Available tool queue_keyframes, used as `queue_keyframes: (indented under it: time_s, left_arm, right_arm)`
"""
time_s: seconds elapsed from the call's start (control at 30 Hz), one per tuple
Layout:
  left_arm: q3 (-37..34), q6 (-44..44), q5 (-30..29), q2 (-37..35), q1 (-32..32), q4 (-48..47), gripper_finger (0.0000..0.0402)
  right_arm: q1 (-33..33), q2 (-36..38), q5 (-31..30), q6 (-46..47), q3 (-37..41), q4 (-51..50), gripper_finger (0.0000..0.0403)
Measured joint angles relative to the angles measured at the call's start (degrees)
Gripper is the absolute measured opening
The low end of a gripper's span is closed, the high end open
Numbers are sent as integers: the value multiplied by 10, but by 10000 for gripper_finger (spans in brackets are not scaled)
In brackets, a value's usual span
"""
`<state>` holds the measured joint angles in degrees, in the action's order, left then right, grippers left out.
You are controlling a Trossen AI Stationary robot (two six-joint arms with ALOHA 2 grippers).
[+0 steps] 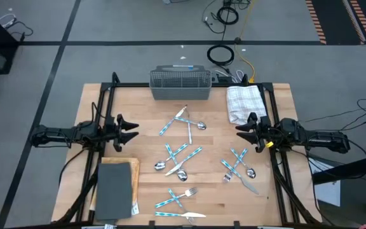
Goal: Sort silverware
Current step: Put the blue table knife into the gray silverware rack
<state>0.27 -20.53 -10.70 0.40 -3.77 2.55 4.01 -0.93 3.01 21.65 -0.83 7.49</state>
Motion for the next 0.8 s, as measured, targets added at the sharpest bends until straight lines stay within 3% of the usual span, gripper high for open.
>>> queue_keyframes:
  time_s: [0.23,0.37,0.5,0.8]
  left_arm:
    - [0,0,0,0,0,0,224]
    - [0,0,-5,0,0,1,224]
    - [0,0,-39,0,0,18,224]
    - [0,45,-101,0,0,86,224]
  right_arm:
    - [0,0,-4,30,0,-1,139]
    - [0,0,-76,95,0,16,139]
    - [0,0,-85,178,0,15,139]
    - [0,0,-182,212,0,25,139]
